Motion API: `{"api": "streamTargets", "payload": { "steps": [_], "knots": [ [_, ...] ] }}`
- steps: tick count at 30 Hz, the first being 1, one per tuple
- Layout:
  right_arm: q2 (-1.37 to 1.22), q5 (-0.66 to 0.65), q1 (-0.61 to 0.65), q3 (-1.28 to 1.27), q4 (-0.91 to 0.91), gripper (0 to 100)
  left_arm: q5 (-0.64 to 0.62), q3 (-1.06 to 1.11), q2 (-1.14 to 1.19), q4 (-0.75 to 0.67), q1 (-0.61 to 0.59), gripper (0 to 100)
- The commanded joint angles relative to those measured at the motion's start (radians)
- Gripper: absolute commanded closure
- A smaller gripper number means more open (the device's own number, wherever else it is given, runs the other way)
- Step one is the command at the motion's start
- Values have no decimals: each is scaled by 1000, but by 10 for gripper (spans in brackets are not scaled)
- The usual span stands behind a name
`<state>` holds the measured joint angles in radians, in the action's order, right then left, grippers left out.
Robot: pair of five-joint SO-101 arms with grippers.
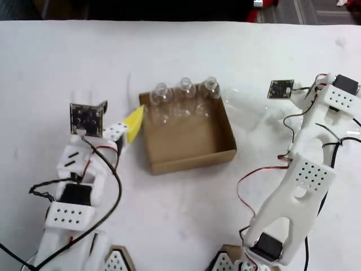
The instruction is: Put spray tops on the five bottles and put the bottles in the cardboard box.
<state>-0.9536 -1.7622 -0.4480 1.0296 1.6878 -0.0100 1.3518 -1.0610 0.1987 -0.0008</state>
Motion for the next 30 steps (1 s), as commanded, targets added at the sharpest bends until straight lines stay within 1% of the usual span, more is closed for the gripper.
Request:
{"api": "streamTargets", "payload": {
  "steps": [1, 5, 10, 12, 16, 17, 19, 21, 22, 26, 30],
  "knots": [
    [33, -17, -7, 32, 13, 794, 12, -5, -28, -26, 12, 707],
    [-16, -17, -12, 41, -42, 794, 12, -5, -28, -26, 12, 707],
    [-27, -14, -13, 43, -56, 805, 12, -5, -28, -26, 12, 707],
    [-27, -12, -13, 43, -77, 845, 12, -5, -28, -26, 12, 707],
    [-38, -9, -13, 40, -119, 975, 12, -5, -28, -26, 12, 707],
    [-38, -8, -13, 41, -125, 989, 12, -5, -28, -26, 12, 707],
    [-27, -6, -15, 43, -125, 967, 12, -5, -28, -26, 12, 707],
    [-15, -6, -13, 52, -116, 978, 12, -5, -28, -26, 12, 707],
    [-5, 6, -12, 64, -107, 983, 12, -5, -28, -26, 12, 707],
    [47, 132, -4, 129, -45, 983, 12, -5, -28, -26, 12, 707],
    [90, 218, 13, 212, 30, 983, 12, -5, -28, -26, 12, 707]
  ]
}}
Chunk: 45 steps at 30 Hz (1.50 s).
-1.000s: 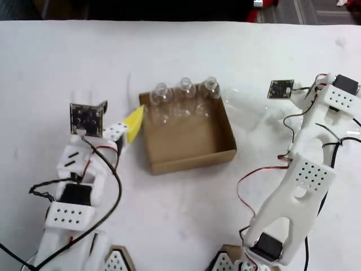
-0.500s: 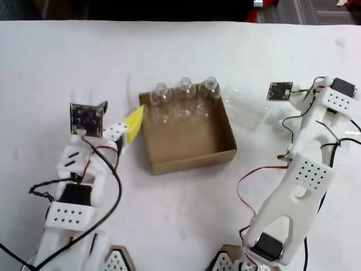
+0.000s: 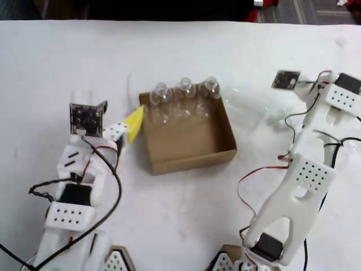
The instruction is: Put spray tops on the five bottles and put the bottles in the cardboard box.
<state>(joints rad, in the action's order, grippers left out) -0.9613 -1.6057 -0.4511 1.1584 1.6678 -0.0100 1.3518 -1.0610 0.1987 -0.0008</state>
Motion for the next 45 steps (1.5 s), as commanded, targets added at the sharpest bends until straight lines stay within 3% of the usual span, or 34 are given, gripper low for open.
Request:
{"api": "streamTargets", "payload": {
  "steps": [1, 9, 21, 38, 45],
  "knots": [
    [105, 87, 21, 100, 51, 983, 12, -5, -28, -26, 12, 707],
    [196, 345, 42, 153, 54, 983, 12, -5, -31, -26, 12, 707],
    [403, 605, 87, 109, 59, 983, 12, -8, -31, -26, 12, 707],
    [901, 767, 251, -431, 53, 982, 12, -9, -31, -26, 10, 707],
    [1119, 1042, 332, -612, -45, 982, 12, -9, -31, -26, 10, 707]
  ]
}}
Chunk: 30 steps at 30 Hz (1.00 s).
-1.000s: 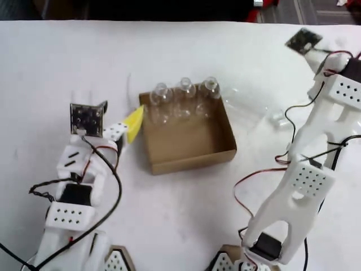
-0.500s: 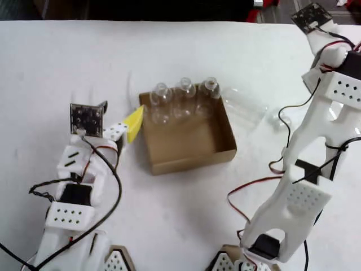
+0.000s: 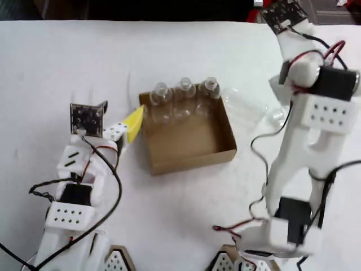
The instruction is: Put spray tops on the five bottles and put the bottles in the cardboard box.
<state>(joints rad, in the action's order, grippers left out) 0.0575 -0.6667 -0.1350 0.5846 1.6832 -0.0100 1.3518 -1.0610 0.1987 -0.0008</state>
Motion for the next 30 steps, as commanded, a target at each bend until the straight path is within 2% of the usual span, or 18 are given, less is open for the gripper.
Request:
{"api": "streamTargets", "payload": {
  "steps": [1, 7, 17, 25, 30],
  "knots": [
    [119, 140, 16, -66, -91, 982, 12, -9, -31, -26, 10, 707],
    [231, 376, 77, -299, -226, 982, 12, -9, -31, -26, 8, 707],
    [487, 390, 286, -701, -455, 982, 12, -9, -31, -26, 8, 707],
    [769, 391, 469, -1132, -822, 983, 12, -9, -31, -26, 8, 707],
    [869, 422, 509, -1287, -1026, 983, 12, -11, -31, -26, 7, 707]
  ]
}}
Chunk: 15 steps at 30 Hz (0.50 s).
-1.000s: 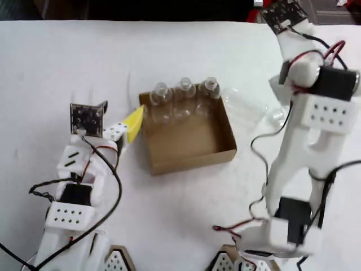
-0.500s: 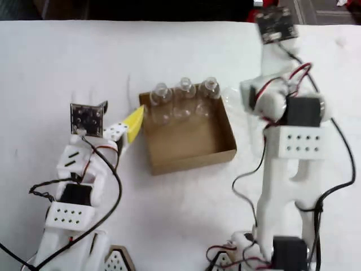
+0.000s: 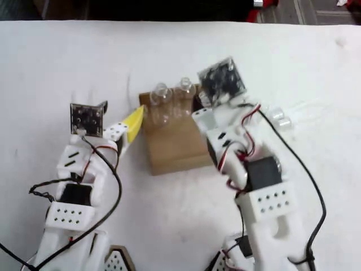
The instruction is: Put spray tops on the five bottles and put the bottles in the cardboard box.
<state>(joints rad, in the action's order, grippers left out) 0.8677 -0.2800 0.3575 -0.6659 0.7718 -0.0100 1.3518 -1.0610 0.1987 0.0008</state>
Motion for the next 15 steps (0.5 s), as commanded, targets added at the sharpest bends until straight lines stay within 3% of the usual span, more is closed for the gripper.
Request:
{"api": "streamTargets", "payload": {
  "steps": [1, 6, 15],
  "knots": [
    [62, 83, 16, -48, -140, 983, 12, -11, -31, -26, 5, 707],
    [28, 322, 18, -69, -252, 983, 12, -11, -31, -26, 7, 707],
    [-51, 338, 124, -353, -753, 983, 12, -11, -31, -26, 2, 707]
  ]
}}
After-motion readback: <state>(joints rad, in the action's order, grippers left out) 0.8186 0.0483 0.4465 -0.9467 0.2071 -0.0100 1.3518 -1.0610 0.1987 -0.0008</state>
